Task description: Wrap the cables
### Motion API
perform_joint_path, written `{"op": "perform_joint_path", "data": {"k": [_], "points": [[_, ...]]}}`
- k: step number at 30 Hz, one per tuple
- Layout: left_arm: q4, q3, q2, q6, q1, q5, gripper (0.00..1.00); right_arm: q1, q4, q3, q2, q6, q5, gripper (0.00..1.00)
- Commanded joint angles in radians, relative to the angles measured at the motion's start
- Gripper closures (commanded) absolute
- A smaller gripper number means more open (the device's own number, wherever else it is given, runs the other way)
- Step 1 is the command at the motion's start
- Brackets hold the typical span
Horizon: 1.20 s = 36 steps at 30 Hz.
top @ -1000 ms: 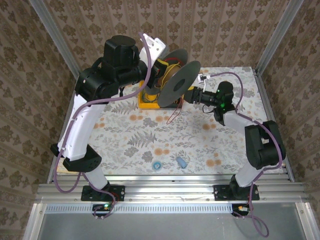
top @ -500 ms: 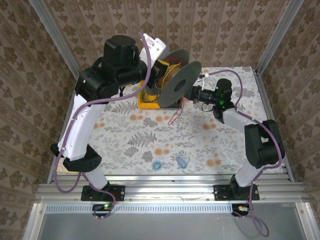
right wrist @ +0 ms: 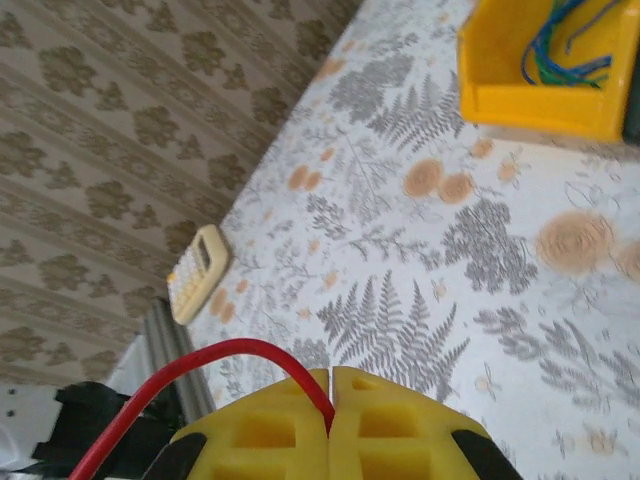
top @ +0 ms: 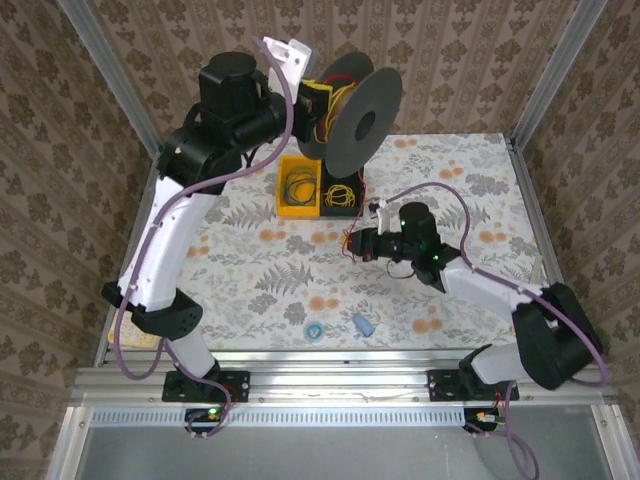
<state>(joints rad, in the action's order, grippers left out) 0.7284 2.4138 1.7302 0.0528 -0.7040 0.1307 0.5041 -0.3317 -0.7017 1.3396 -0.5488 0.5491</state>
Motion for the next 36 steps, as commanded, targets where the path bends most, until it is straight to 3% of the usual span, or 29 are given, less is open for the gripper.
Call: {"op": "perform_joint_path", "data": {"k": [1, 5, 8, 14, 22, 30, 36], "points": [[-0.292, -0.013, 0.026, 0.109, 0.018, -0.069, 1.0, 0.094, 0.199, 0.027, -0.119, 0.037, -0.298, 1.0], [-0.32, -0.009, 0.084, 0.137, 0.019, -0.135, 1.0, 0.204, 0.413, -0.005, -0.259, 0.045, -0.546, 1.0], [-0.319, -0.011, 0.125, 0.141, 0.018, -0.188, 1.0, 0.256, 0.576, -0.063, -0.33, 0.062, -0.666, 1.0], [-0.287, 0.003, 0.196, 0.126, 0.017, -0.282, 1.0, 0.342, 0.809, -0.222, -0.33, 0.119, -0.769, 1.0], [-0.134, 0.096, 0.312, 0.042, 0.013, -0.374, 1.0, 0.471, 0.984, -0.508, -0.226, 0.258, -0.906, 1.0], [-0.17, -0.095, 0.228, -0.008, 0.012, -0.363, 1.0, 0.439, 1.068, -0.813, -0.189, 0.524, -0.977, 1.0], [-0.188, -0.27, 0.113, -0.052, 0.005, -0.286, 1.0, 0.237, 1.055, -0.982, -0.127, 0.681, -0.835, 1.0]]}}
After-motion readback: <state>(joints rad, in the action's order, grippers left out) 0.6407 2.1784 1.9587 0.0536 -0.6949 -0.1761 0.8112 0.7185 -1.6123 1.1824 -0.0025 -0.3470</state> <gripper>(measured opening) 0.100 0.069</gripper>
